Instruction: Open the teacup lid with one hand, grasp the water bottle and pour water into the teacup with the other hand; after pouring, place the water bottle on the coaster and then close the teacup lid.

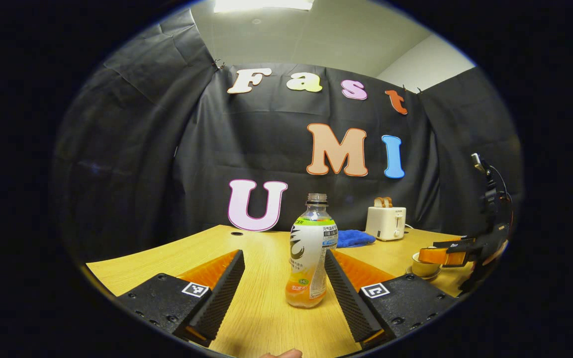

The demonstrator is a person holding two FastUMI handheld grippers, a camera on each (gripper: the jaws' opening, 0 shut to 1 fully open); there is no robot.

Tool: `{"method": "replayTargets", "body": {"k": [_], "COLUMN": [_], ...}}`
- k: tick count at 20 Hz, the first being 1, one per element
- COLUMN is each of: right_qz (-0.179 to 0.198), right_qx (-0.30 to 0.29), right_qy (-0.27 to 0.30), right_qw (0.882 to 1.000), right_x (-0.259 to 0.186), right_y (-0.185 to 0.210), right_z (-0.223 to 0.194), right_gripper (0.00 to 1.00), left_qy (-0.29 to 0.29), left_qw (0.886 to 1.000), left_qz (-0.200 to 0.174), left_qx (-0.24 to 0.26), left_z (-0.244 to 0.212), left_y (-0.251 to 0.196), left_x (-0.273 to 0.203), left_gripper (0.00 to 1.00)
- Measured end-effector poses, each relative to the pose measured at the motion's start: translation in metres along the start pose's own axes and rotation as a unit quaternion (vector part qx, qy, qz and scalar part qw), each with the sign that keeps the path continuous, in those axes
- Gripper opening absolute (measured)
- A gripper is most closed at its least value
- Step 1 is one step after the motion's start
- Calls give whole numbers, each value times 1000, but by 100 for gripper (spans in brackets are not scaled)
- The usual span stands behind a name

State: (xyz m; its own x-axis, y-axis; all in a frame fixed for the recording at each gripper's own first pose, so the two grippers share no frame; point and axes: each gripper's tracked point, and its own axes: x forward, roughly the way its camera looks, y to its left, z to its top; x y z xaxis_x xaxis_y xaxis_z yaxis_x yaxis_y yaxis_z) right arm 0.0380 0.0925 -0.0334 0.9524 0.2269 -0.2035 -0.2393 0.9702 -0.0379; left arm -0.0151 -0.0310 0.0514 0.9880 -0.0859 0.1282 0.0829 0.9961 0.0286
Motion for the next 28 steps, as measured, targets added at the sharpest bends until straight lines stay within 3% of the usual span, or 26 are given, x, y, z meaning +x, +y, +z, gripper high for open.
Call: {"method": "replayTargets", "body": {"k": [3, 6, 7, 9, 13, 28], "right_qz": [0, -16, -12, -11, -10, 9], "right_qx": [-2, -8, -8, -20, -14, 20], "right_qy": [1, -8, 0, 1, 3, -11], "right_qw": [1000, 1000, 1000, 1000, 1000, 1000], "right_x": [1, 8, 1, 1, 4, -7], "right_y": [2, -6, -4, -1, -3, -3], "right_z": [0, 1, 0, 1, 1, 28], "right_gripper": [58, 58, 34, 37, 27, 26], "left_qy": [-1, -1, -2, -2, 0, 16], "left_qw": [1000, 1000, 1000, 1000, 1000, 999], "left_qz": [1, 1, 2, 1, -2, -49], "left_qx": [0, -1, -2, -3, -4, 8], "left_z": [-1, 0, 0, 0, -1, -3], "left_y": [1, 0, 0, 0, -2, -27], "left_x": [0, 0, -1, -1, -1, 13], "left_gripper": [95, 94, 94, 95, 95, 94]}}
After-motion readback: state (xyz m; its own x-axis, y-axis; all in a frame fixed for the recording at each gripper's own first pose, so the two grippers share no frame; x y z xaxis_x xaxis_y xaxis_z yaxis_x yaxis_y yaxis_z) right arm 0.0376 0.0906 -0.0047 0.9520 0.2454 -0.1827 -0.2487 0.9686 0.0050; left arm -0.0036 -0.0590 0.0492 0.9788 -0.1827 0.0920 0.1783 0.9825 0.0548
